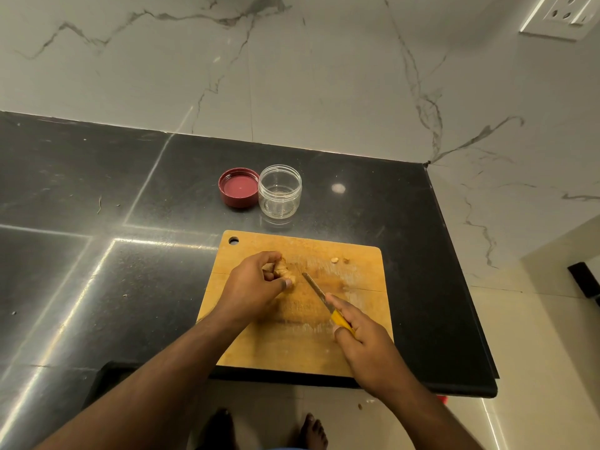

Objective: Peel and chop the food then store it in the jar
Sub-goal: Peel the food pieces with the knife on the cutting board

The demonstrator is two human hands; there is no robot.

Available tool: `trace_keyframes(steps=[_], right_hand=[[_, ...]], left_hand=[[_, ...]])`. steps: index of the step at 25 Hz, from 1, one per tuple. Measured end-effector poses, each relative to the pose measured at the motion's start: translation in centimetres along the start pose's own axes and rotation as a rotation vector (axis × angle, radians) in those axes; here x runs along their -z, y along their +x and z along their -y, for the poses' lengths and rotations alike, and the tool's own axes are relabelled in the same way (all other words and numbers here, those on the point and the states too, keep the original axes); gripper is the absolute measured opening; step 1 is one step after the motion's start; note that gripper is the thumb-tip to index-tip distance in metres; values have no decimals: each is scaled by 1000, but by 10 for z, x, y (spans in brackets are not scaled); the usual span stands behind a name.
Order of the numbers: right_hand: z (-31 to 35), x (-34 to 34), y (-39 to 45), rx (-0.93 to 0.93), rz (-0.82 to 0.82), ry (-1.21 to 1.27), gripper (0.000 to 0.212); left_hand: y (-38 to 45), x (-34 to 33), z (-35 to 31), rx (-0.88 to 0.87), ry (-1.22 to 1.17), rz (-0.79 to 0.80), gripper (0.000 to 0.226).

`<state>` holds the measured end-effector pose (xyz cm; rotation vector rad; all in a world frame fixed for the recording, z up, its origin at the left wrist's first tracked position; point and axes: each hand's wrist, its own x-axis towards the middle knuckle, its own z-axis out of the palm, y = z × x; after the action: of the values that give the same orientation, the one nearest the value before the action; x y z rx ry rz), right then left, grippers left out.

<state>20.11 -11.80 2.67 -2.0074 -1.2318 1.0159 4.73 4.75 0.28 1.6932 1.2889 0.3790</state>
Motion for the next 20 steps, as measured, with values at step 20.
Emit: trace_keyframes(steps=[20], right_hand=[[70,-19,35,-207,20,142,57]], left_hand=[[0,-2,5,-83,35,-3,60]])
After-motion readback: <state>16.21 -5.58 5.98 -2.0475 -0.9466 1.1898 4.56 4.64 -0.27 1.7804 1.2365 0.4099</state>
